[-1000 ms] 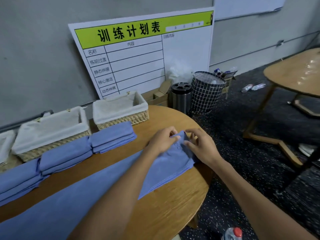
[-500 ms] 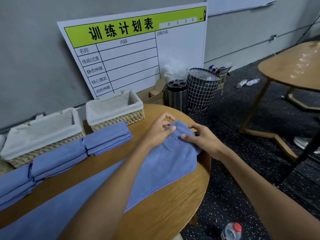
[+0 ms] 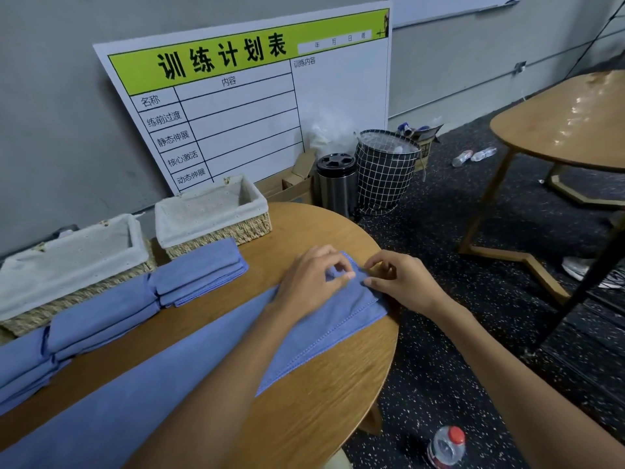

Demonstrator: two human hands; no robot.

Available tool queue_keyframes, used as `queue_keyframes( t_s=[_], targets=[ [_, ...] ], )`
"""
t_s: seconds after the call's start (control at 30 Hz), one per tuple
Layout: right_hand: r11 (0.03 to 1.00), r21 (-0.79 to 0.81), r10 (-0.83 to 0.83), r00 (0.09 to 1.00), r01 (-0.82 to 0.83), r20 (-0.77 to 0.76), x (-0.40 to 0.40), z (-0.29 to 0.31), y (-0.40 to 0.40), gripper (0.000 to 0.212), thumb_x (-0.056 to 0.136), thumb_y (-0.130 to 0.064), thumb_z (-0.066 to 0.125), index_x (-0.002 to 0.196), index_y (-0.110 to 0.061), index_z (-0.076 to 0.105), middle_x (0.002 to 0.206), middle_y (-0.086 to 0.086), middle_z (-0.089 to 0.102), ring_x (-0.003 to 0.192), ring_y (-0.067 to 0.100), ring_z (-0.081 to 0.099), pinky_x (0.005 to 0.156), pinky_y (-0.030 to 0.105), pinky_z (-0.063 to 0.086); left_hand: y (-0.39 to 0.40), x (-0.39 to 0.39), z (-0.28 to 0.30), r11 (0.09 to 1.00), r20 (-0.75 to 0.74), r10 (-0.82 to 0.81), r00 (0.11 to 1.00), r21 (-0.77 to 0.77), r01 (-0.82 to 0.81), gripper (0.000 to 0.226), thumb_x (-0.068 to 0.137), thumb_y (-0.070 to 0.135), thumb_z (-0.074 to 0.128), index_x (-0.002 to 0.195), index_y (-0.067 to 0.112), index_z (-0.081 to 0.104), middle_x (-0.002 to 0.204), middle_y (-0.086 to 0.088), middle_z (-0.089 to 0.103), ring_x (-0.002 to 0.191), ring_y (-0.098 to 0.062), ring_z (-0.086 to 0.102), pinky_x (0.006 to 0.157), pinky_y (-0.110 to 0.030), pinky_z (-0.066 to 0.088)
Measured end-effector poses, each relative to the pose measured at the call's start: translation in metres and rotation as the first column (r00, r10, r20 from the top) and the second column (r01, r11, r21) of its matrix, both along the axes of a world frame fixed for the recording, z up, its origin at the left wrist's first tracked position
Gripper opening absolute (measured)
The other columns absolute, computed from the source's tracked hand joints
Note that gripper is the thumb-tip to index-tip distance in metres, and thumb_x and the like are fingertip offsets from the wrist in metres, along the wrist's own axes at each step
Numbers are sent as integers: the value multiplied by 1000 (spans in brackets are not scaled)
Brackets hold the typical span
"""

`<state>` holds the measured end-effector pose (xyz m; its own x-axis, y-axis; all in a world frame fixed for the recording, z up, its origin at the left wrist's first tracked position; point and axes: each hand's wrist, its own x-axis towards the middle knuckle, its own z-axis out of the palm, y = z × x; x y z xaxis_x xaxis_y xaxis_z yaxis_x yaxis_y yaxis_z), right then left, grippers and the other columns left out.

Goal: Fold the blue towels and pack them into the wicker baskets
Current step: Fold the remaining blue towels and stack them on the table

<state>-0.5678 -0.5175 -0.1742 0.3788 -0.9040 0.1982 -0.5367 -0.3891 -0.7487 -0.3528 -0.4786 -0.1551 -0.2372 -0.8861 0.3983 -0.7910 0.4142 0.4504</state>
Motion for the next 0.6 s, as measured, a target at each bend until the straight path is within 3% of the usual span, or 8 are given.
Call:
queue_keyframes(
  t_s=[0.07, 0.17, 0.33, 0.47, 0.6],
  targets=[
    [1000, 0, 10, 1000, -10, 12, -2, 0, 4, 20, 80, -20, 83, 96, -25, 72, 78, -9, 66, 69, 2, 57, 64, 14, 42, 14, -8, 0, 995, 17, -71, 997, 75, 70, 17, 85, 47, 72, 86, 30, 71, 90, 16, 63, 86, -4, 56, 82, -32, 47],
    [1000, 13, 21, 999, -21, 29, -5, 2, 7, 20, 79, -20, 84, 94, -26, 72, 81, -7, 71, 76, 10, 66, 69, 22, 51, 29, -18, -6, 992, 126, -75, 989, 108, 61, 23, 83, 55, 71, 89, 33, 71, 93, 19, 60, 93, -2, 54, 94, -34, 39],
    [999, 9, 33, 998, -33, 52, -19, 3, 17, 22, 81, -13, 80, 98, -25, 72, 84, -10, 73, 80, 1, 68, 74, 14, 50, 37, -25, -5, 999, 102, 14, 995, 50, -19, 9, 85, 39, 72, 85, 30, 74, 88, 17, 63, 85, -4, 56, 95, -37, 39],
    [998, 41, 54, 997, -56, 61, -24, 2, 22, 34, 79, -1, 78, 103, -23, 70, 84, -8, 74, 82, 5, 69, 79, 20, 53, 46, -34, -2, 999, 12, 30, 999, 27, -30, 11, 90, 30, 68, 82, 23, 71, 87, 12, 62, 80, -6, 57, 88, -28, 32],
    [999, 24, 47, 997, -48, 63, -23, 3, 21, 37, 76, 2, 79, 102, -22, 70, 83, -6, 74, 75, 4, 68, 74, 21, 53, 50, -35, -6, 996, -46, -62, 997, 63, 65, 12, 89, 32, 65, 82, 23, 68, 86, 12, 60, 77, -7, 57, 78, -36, 49]
  ],
)
